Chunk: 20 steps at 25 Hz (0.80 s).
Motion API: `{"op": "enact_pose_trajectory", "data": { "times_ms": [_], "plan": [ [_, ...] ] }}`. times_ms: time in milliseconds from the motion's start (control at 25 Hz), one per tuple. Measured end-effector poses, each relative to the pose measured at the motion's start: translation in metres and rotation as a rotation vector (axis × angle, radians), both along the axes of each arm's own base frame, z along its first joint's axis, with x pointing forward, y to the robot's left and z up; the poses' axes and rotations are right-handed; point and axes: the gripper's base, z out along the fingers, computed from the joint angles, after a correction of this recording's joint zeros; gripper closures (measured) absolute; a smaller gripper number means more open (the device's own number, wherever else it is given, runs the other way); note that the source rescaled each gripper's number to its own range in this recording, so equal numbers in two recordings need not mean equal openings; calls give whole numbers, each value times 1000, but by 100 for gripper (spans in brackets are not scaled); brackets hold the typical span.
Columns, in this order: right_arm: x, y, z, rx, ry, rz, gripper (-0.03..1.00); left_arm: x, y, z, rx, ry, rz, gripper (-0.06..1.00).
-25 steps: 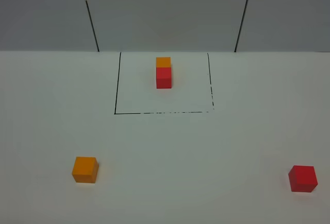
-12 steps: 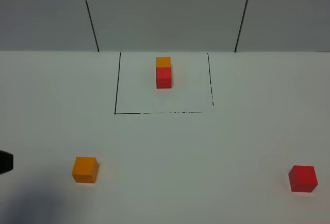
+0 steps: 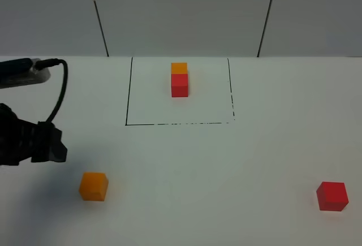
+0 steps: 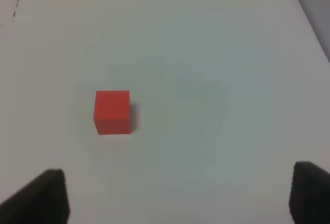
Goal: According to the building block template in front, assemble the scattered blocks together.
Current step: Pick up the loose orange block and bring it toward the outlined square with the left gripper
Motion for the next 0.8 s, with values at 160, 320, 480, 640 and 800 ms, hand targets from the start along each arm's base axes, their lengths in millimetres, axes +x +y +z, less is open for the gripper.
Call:
{"op": "enact_pose_trajectory", "data": {
  "times_ms": [160,320,480,640,800],
  "plan": [
    [0,0,0,0,0,0,24,19,-15,-24,6,120,-2,-2],
    [0,0,0,0,0,0,24,36,-32,-45,58,194,-14,-2],
    [0,0,0,0,0,0,24,46,-40,-67,177,240,-12,-2],
    [0,0,0,0,0,0,24,54,-43,-86,207,259,-3,-2],
    [0,0,0,0,0,0,24,61,-48,-99,169,255,16,-2]
  ]
}}
